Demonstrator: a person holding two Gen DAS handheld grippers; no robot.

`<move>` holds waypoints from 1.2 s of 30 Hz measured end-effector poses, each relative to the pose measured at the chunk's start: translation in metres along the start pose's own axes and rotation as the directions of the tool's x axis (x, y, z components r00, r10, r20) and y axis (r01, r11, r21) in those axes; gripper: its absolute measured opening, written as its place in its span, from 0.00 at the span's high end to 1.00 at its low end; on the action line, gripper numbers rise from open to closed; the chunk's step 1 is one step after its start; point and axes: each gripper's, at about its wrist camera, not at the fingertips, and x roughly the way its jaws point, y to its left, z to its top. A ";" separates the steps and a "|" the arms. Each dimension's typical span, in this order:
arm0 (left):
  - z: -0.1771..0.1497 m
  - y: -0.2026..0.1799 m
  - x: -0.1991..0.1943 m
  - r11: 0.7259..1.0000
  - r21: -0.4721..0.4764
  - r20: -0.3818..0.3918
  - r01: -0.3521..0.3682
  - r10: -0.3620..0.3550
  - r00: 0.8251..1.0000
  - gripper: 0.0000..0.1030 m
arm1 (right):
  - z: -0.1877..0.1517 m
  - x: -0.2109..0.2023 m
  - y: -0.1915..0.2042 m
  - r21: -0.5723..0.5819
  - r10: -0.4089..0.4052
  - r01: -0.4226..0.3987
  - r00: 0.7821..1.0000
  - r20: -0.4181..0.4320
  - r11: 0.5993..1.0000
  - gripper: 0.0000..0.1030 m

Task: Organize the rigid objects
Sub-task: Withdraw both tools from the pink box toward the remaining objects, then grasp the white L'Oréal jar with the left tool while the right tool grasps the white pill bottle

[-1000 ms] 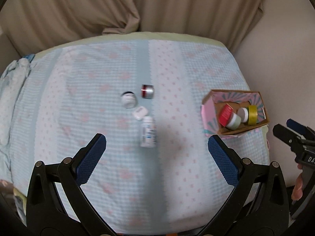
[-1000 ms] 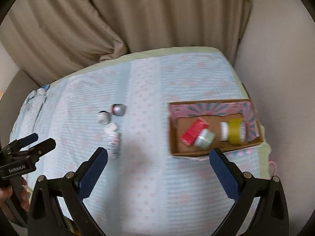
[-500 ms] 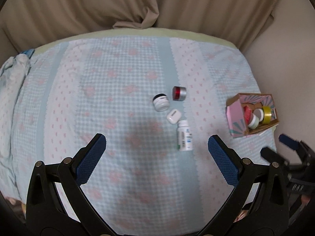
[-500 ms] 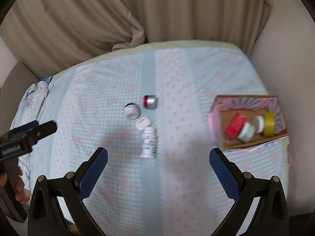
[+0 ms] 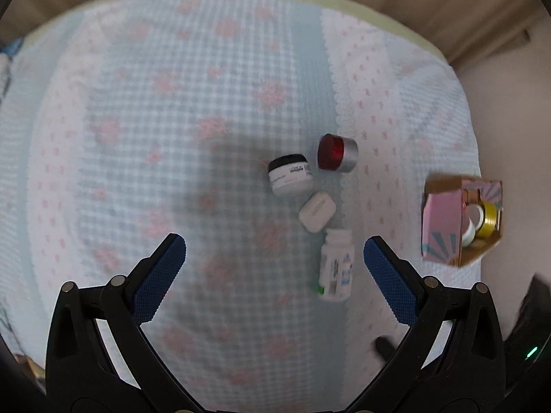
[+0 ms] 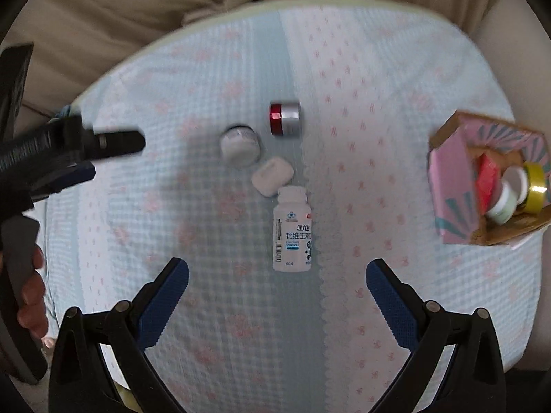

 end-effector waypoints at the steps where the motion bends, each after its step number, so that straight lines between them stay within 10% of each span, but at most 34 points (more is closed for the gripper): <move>1: 0.008 -0.001 0.012 1.000 -0.004 -0.017 0.002 -0.002 1.000 0.00 | 0.004 0.014 -0.001 0.011 -0.008 0.008 1.000 -0.023 1.000 0.00; 14: 0.055 -0.001 0.150 0.992 -0.127 -0.169 0.021 -0.042 0.985 0.08 | 0.019 0.132 -0.018 0.047 0.000 0.010 0.976 -0.217 0.999 0.15; 20: 0.059 0.003 0.177 0.988 -0.158 -0.184 0.003 -0.032 0.982 0.18 | 0.024 0.156 -0.015 0.010 -0.022 0.026 0.967 -0.253 1.000 0.18; 29: 0.055 -0.023 0.199 0.995 -0.097 -0.201 -0.010 -0.010 0.980 0.47 | 0.025 0.186 -0.009 0.011 -0.040 0.046 0.944 -0.326 0.999 0.51; 36: 0.049 -0.037 0.200 0.997 -0.071 -0.179 -0.013 0.000 0.984 0.47 | 0.023 0.192 -0.010 0.004 -0.055 0.059 0.943 -0.328 0.998 0.55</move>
